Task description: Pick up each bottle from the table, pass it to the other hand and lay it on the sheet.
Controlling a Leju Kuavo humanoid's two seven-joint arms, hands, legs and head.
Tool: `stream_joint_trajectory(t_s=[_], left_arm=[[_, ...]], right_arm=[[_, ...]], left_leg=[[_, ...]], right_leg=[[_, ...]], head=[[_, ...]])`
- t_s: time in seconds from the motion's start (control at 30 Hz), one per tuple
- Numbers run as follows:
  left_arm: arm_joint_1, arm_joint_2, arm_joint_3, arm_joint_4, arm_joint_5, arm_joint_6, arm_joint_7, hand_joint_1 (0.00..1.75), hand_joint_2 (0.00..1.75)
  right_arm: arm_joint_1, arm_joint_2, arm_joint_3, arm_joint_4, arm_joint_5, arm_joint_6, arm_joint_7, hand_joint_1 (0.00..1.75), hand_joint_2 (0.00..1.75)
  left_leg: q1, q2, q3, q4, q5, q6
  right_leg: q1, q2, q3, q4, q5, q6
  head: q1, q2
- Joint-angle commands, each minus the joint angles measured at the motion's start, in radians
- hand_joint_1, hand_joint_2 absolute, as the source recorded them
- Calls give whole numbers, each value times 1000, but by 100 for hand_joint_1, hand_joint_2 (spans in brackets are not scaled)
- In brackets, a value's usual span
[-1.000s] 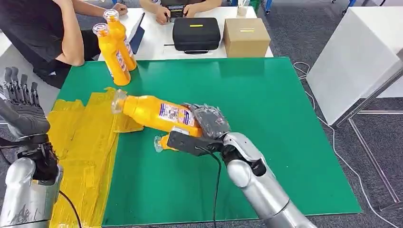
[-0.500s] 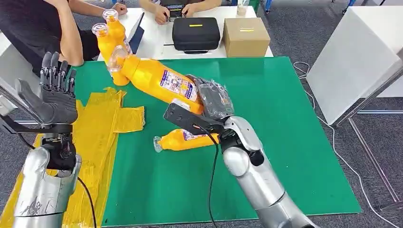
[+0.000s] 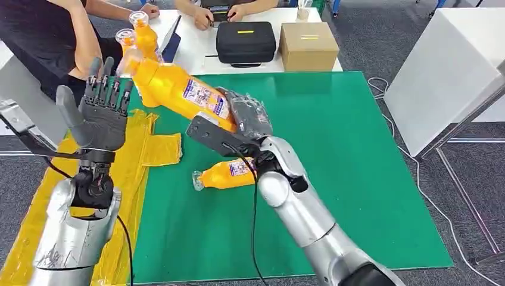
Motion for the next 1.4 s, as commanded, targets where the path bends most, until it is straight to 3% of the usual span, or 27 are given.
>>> stream_joint_trajectory(t_s=[0.03, 0.33, 0.57, 1.07, 1.27, 1.4], left_arm=[[-22, -40, -131, 4, 36, 4, 30, 0, 175], [-6, -66, -145, 11, 42, 13, 39, 0, 175], [26, -42, -99, -11, 20, 40, 36, 0, 175], [34, -18, -87, 20, -121, 88, 8, 0, 175], [52, -11, -57, -3, -221, 80, 16, 0, 175], [73, 7, -31, -16, -232, 72, 31, 0, 175]], right_arm=[[-152, 51, 88, 199, -20, -33, 48, 175, 175], [-174, 95, 108, 235, 13, -61, 68, 175, 175], [-219, 147, 147, 319, 2, -74, 55, 175, 175], [-253, 129, 174, 360, -21, -94, 49, 175, 175], [-251, 135, 269, 447, 3, -76, 45, 175, 175], [-232, 153, 433, 482, 11, -52, 55, 175, 175]], left_leg=[[1, 1, 1, 1, -2, -2], [1, 2, 0, 2, -2, -3], [2, 5, 3, 1, -4, -4], [1, 1, 1, 0, -2, -3], [1, 2, 2, 0, -2, -3], [1, 4, 3, -1, -2, -3]], right_leg=[[1, 0, 1, 0, -1, -1], [1, 1, 0, 1, -1, -1], [1, 4, 2, 1, -2, -2], [1, 0, 1, 0, -2, -1], [1, 1, 2, 0, -1, -1], [1, 3, 2, -1, -1, -1]], head=[[0, 0], [0, 0], [1, 0], [0, 0], [0, 0], [0, 0]])
